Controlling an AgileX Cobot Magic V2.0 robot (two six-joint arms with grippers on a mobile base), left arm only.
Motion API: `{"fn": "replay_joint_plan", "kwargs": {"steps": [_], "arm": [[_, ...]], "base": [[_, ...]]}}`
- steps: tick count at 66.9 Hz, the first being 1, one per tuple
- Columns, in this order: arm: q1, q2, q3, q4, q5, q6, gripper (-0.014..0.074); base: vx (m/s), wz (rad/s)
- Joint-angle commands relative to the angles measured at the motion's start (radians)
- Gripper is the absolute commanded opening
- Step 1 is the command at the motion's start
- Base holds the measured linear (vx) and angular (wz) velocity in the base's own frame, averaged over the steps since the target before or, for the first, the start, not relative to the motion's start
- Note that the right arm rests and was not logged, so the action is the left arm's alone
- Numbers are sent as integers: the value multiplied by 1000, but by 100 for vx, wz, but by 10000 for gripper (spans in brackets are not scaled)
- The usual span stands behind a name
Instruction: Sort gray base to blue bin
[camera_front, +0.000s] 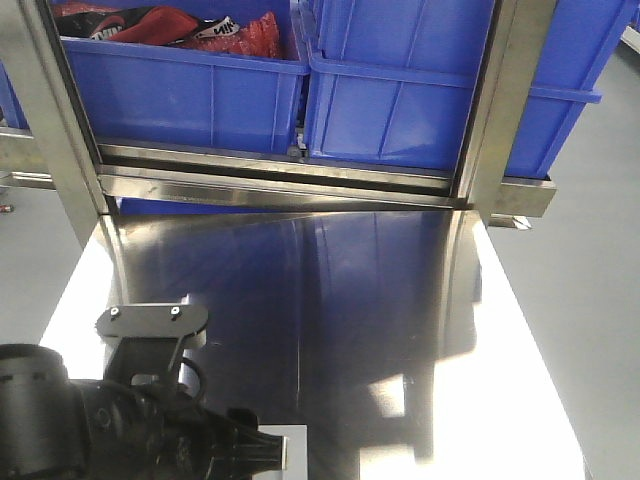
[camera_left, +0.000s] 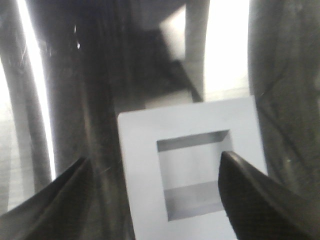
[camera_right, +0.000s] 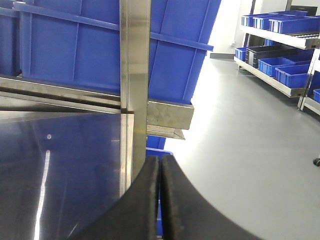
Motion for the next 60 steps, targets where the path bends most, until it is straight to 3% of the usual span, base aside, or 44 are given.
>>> {"fn": "replay_joint_plan", "kwargs": {"steps": [1,12,47,60], "arm": [[-7,-21,-3,0,-69,-11,499],[-6,-12,24,0,-138,-11,499],[-6,71,26,30,-124,-10,499],[-6,71,26,34,-101,-10,434]], "base": [[0,0],[0,0],[0,0],[0,0]]}}
